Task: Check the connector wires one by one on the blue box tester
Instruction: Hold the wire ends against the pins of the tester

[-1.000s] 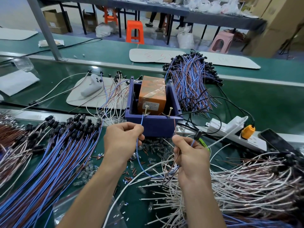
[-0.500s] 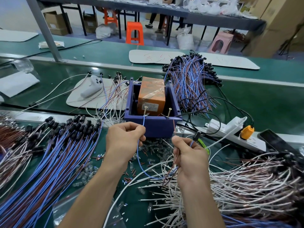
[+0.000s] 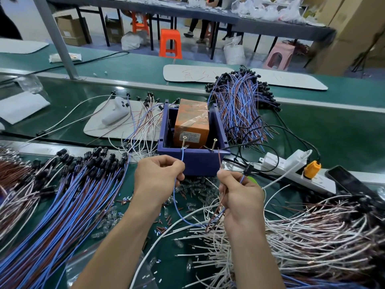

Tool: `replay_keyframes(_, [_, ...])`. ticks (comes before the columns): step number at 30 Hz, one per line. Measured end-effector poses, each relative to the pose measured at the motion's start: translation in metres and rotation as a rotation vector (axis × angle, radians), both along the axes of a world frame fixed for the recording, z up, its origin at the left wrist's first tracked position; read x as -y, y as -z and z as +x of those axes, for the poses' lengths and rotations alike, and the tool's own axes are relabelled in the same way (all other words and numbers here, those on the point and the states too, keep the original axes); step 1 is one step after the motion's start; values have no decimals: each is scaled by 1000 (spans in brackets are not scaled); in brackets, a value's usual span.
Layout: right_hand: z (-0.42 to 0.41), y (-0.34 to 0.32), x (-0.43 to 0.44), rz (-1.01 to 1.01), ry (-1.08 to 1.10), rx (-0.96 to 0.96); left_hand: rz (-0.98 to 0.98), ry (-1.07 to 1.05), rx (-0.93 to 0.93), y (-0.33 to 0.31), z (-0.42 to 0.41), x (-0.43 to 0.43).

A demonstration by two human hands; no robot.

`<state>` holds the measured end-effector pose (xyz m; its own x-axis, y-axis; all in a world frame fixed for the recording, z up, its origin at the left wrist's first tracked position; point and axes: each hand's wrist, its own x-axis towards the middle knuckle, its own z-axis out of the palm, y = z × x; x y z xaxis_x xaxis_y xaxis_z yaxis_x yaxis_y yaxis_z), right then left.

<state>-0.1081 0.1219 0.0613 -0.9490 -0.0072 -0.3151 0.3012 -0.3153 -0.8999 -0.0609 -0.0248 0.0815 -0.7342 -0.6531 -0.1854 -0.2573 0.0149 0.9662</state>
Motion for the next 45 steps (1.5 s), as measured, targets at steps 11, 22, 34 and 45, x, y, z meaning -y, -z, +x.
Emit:
replay_keyframes(11, [-1, 0, 3, 15, 34, -1, 6, 0, -4, 0, -1, 2])
replay_keyframes(22, [-2, 8, 12, 85, 12, -26, 6, -4, 2, -3, 1, 3])
replay_keyframes(34, [19, 3, -5, 143, -196, -43, -11, 62, 29, 7, 18, 5])
replay_keyframes(45, [43, -11, -10, 831, -551, -426, -571, 26, -131, -4, 57, 0])
